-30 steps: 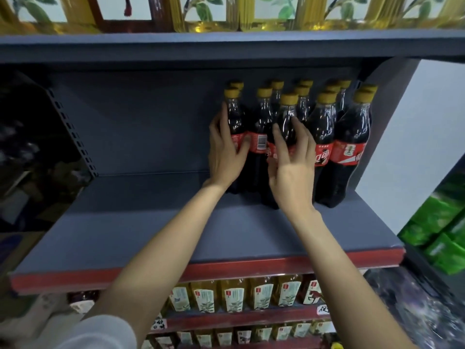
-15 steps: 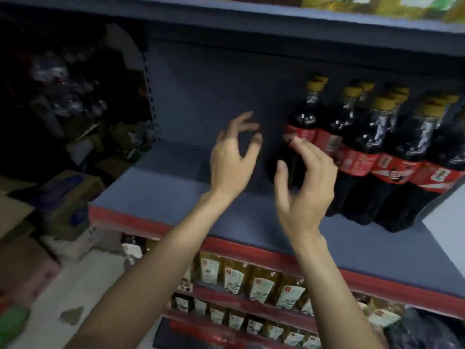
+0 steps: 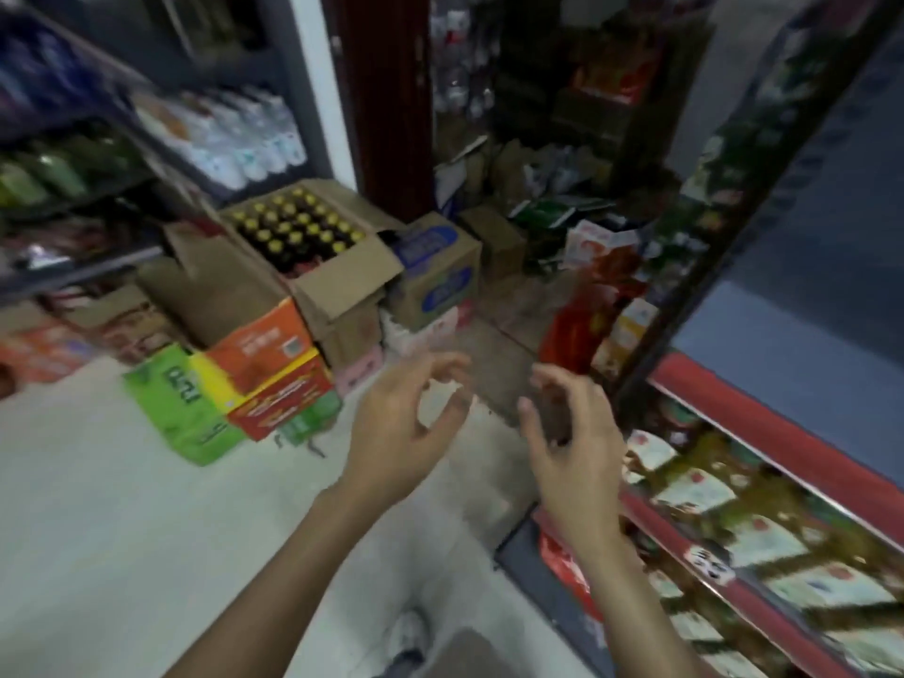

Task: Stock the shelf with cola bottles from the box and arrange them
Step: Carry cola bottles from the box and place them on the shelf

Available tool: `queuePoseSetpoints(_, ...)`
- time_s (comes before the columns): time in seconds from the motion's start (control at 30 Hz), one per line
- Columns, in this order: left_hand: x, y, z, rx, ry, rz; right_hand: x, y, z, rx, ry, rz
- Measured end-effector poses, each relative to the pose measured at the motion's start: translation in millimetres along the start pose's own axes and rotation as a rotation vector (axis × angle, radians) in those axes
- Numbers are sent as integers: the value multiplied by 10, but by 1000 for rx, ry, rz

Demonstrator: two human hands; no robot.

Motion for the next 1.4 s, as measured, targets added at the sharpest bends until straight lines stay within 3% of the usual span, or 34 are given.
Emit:
queuePoseSetpoints(0.2, -1385, -890, -39, -60, -363, 201, 86, 1568, -5, -531, 128, -53)
queuePoseSetpoints(0.37, -2494, -1218, 184, -39, -508, 244, 260, 2585, 269, -723, 155, -87)
queuePoseSetpoints(0.9, -5325, -1975, 2719, -56, -667, 389, 793, 5720, 2519, -629, 142, -150)
queuePoseSetpoints(1.2, -6931, -1864, 3556, -275, -626, 558, 1429, 7222, 2867, -680, 190, -528)
queuePoseSetpoints(1.4, -7440, -1769, 3753, -627, -633, 572, 1612, 7684, 2898, -822, 351, -767)
Point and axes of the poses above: each hand's wrist, its own z-axis towards the middle knuckle, its own y-axis out of the palm, x = y × z, the point moved 2 cm from there along z, towards the middle knuckle, and after that the axes turned 4 degrees about -z, right-handed, at the moved point
